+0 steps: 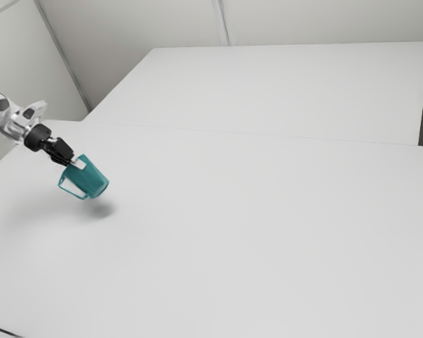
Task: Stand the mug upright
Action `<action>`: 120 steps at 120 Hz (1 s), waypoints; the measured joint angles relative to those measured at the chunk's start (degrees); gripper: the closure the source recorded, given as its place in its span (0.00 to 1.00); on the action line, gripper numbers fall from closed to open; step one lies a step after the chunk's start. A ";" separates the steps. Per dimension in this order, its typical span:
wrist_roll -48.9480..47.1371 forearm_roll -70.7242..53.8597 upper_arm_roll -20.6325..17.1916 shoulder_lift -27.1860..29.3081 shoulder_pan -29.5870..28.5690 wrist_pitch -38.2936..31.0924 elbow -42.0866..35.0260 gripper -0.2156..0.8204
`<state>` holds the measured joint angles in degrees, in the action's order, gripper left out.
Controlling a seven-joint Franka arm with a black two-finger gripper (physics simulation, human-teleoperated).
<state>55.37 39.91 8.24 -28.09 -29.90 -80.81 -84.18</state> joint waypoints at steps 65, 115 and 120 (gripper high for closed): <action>-14.49 -22.52 3.92 11.36 37.48 -27.98 -18.06 0.96; -36.07 -39.99 5.03 10.31 45.69 -43.06 -18.64 0.96; -37.59 -39.58 4.89 9.57 45.45 -44.10 -18.58 0.96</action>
<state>17.78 0.33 13.13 -18.53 15.56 -124.91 -102.76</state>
